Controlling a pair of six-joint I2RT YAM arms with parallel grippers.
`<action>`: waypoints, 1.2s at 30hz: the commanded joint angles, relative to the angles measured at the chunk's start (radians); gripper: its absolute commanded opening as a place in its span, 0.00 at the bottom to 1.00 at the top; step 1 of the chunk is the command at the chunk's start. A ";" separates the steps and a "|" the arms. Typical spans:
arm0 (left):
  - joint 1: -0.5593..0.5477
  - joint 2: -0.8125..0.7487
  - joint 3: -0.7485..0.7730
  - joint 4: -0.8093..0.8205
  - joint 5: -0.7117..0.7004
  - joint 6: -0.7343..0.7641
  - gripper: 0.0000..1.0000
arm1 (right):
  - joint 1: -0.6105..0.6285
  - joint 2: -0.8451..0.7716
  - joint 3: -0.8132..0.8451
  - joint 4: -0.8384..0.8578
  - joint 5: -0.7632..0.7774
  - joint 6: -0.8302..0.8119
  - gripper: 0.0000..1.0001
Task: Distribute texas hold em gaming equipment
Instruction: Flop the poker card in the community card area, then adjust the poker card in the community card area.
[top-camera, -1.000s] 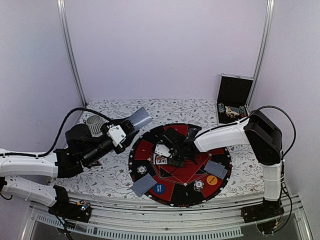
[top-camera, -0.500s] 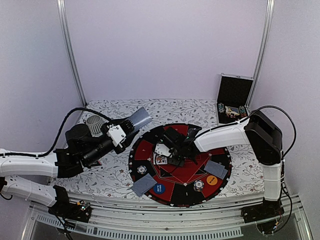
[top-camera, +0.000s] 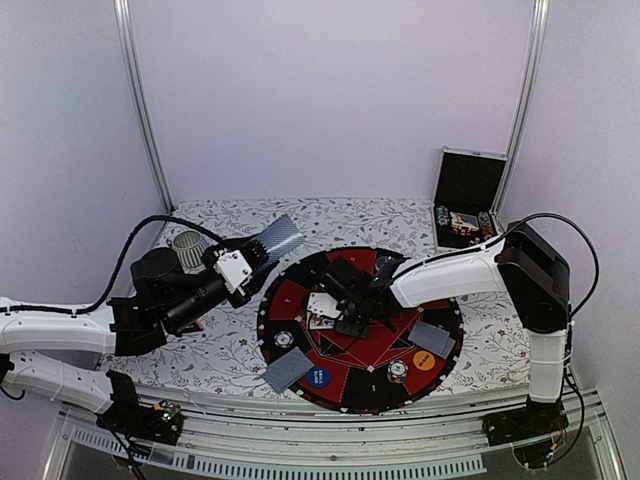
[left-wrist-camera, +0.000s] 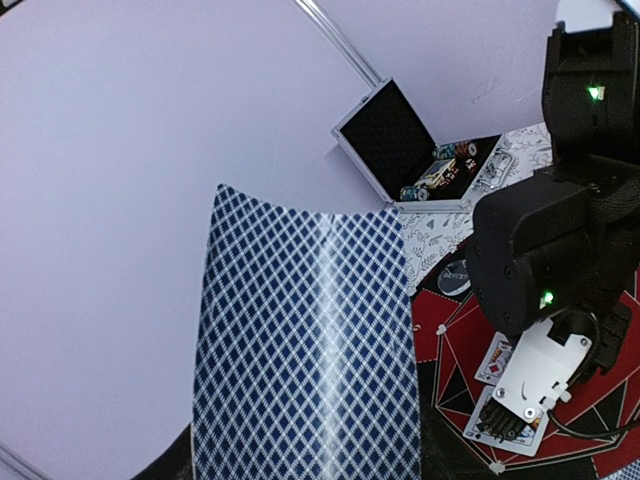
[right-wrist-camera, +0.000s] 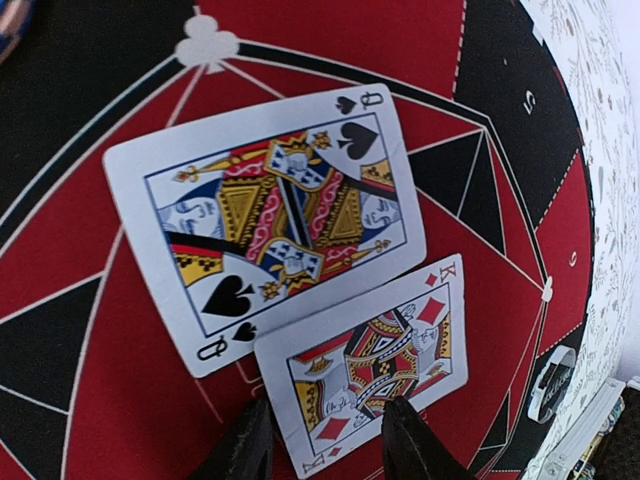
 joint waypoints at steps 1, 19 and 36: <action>0.005 0.000 0.008 0.039 0.010 -0.011 0.51 | 0.036 -0.013 -0.045 -0.096 -0.102 -0.002 0.43; 0.006 -0.010 0.010 0.040 0.002 -0.012 0.51 | -0.124 -0.285 -0.050 0.017 -0.419 0.229 0.54; 0.005 -0.019 0.008 0.044 -0.006 -0.008 0.51 | -0.295 0.010 0.057 -0.045 -0.345 0.692 0.36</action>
